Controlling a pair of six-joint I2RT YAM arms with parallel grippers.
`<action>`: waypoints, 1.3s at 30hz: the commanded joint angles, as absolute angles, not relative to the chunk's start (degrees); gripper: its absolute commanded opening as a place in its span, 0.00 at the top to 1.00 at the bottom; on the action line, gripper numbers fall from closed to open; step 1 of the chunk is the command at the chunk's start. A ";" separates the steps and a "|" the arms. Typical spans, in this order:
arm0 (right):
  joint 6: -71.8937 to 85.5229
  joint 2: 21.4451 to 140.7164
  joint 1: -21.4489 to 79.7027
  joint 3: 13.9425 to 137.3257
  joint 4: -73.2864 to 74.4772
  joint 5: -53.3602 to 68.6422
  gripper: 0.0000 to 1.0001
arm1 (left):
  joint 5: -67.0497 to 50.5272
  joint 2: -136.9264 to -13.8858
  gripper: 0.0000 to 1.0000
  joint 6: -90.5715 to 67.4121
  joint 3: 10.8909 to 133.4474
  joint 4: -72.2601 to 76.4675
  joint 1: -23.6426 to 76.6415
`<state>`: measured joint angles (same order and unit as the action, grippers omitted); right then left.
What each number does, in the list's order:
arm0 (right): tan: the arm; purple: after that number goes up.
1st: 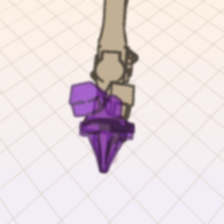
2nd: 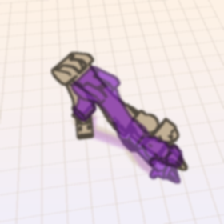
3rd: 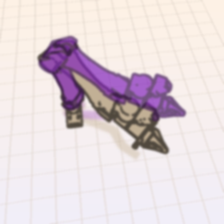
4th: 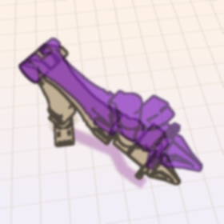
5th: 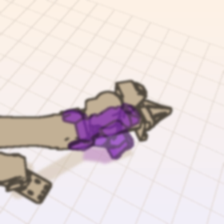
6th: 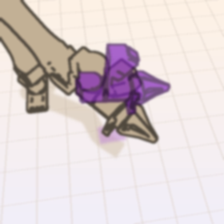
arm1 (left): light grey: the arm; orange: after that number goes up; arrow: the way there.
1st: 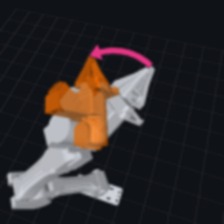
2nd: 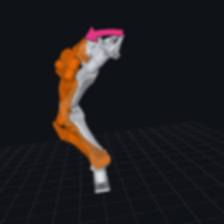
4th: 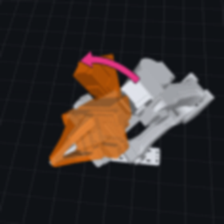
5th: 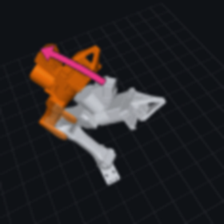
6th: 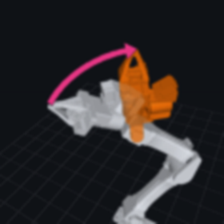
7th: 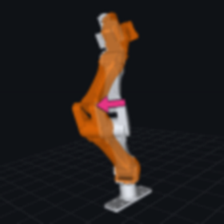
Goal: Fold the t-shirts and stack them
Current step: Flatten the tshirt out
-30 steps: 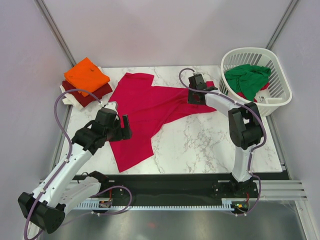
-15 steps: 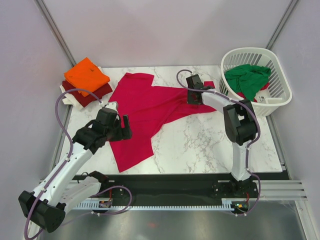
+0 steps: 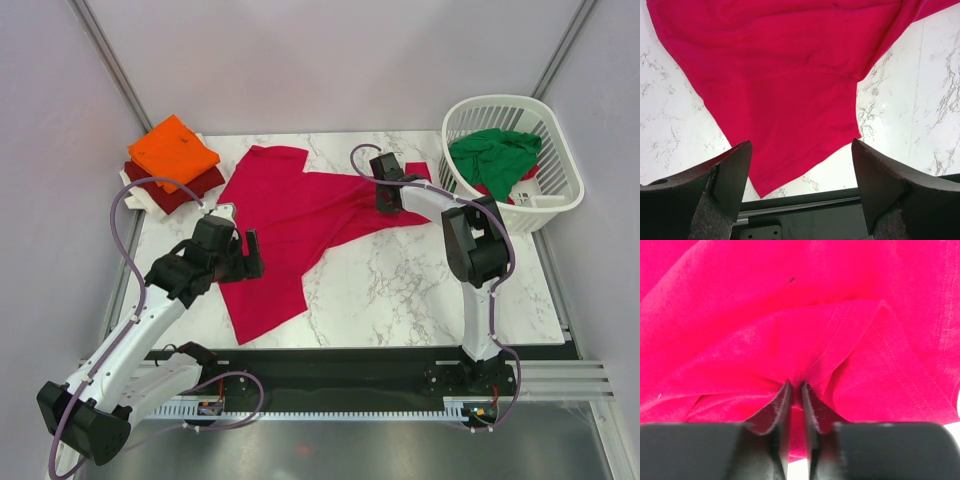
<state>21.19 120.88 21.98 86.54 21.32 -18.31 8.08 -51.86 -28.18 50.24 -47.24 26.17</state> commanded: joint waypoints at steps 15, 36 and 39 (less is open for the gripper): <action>19.51 112.16 21.88 89.74 24.78 -21.36 0.98 | 9.40 -51.68 0.12 -28.74 50.19 -46.50 26.28; 26.45 66.33 21.80 58.29 32.95 -9.93 1.00 | 8.18 -53.62 0.12 -29.18 50.89 -47.28 26.37; 28.91 57.26 21.80 50.99 35.85 -8.80 1.00 | 5.72 -52.56 0.12 -32.76 51.24 -49.03 26.37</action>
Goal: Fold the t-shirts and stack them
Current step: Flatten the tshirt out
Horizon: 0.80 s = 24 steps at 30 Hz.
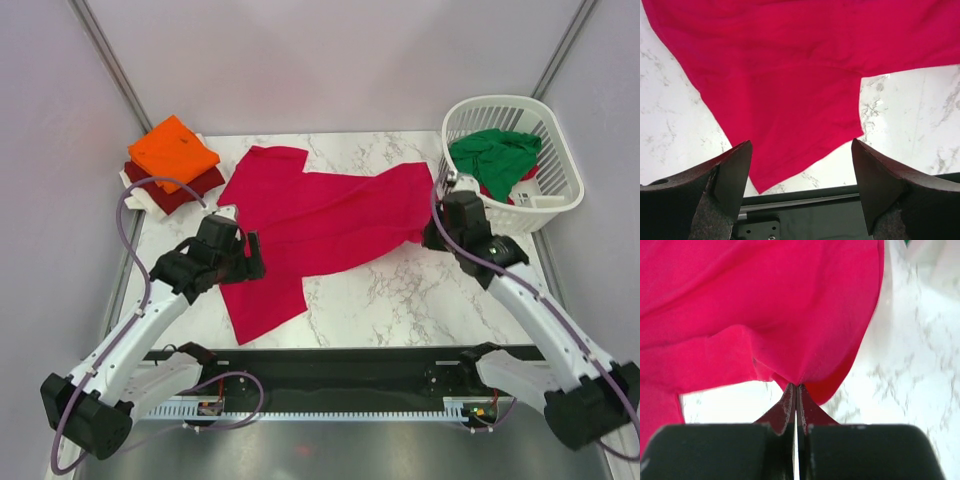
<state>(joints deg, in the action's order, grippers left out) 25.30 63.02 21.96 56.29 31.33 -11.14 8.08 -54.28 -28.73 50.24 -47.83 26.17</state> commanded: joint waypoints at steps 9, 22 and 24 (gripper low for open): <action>42.35 37.02 21.71 38.86 41.22 -8.70 1.00 | 0.26 -46.41 0.00 -53.41 40.00 -53.88 27.50; 48.52 41.39 21.71 23.12 30.94 -2.97 1.00 | 16.60 -60.28 0.00 -71.45 33.49 -57.22 36.90; 47.99 41.75 21.62 22.76 30.41 -4.48 1.00 | 18.01 -64.22 0.00 -74.60 34.71 -58.87 39.88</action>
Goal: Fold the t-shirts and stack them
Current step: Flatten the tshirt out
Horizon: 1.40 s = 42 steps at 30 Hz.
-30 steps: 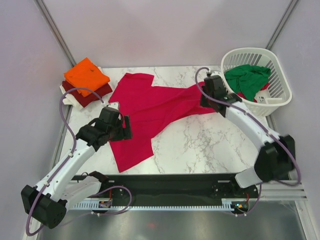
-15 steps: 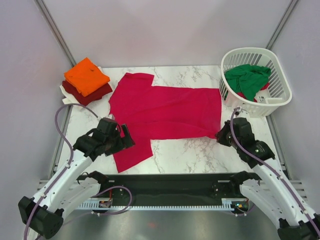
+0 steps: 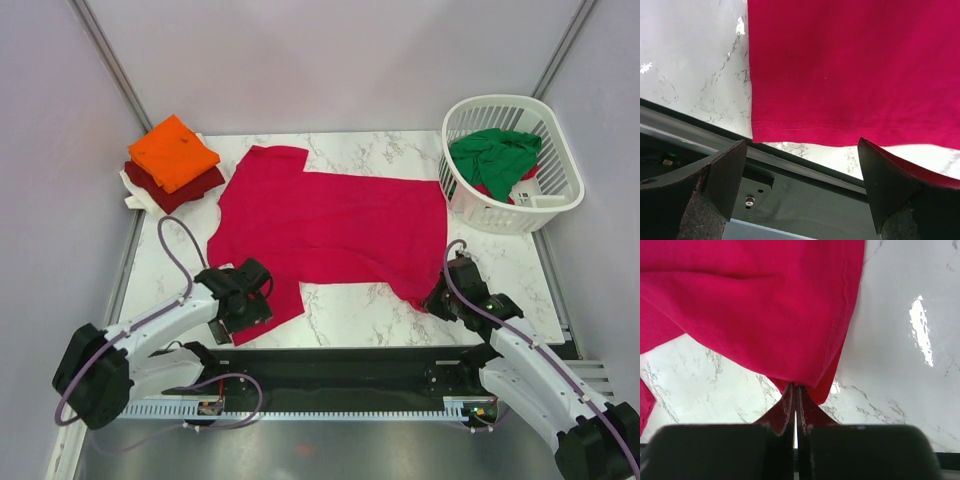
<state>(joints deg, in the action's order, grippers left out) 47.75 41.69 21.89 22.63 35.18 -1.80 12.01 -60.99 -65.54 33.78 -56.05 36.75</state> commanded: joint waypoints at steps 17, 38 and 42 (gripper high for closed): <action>43.77 44.21 19.87 25.57 29.35 -7.47 1.00 | 25.57 -77.77 0.55 -79.55 37.44 -56.87 45.88; 39.81 43.86 15.91 35.33 35.60 -9.41 1.00 | 21.71 -50.37 0.31 -69.87 37.80 -57.22 45.88; 39.29 44.03 16.00 34.54 35.25 -9.05 1.00 | 21.01 -51.50 0.25 -70.13 35.17 -55.20 45.88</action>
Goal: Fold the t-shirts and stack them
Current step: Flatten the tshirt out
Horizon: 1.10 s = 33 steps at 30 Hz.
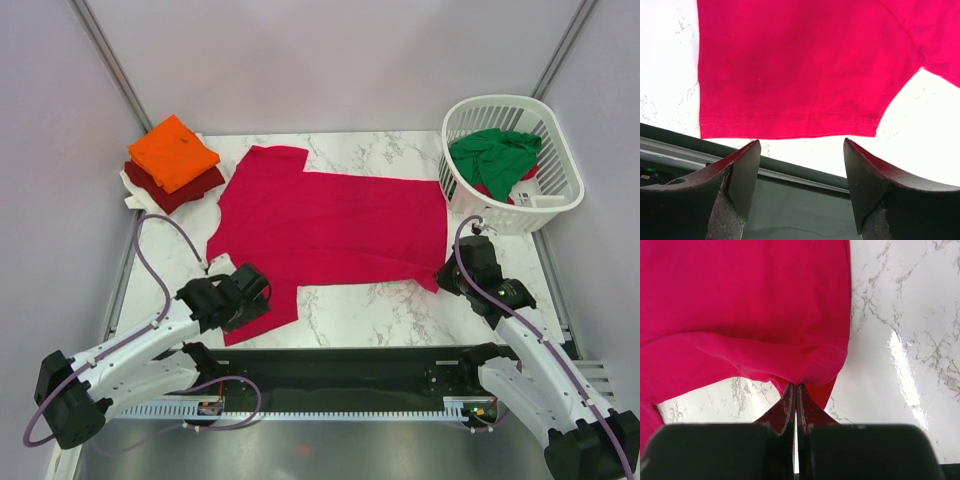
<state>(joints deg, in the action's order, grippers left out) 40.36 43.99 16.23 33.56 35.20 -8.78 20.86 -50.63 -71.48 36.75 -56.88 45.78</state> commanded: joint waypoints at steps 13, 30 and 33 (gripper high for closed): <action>38.06 45.52 16.00 34.01 34.28 -8.09 1.00 | 18.37 -60.55 0.43 -66.09 27.95 -36.22 45.88; 41.56 45.27 15.82 34.28 36.12 -12.39 0.99 | 11.61 -62.50 0.98 -63.10 35.67 -46.83 45.88; 42.36 44.38 15.73 33.05 36.21 -7.31 0.98 | 11.60 -56.70 0.98 -63.89 38.57 -55.79 45.88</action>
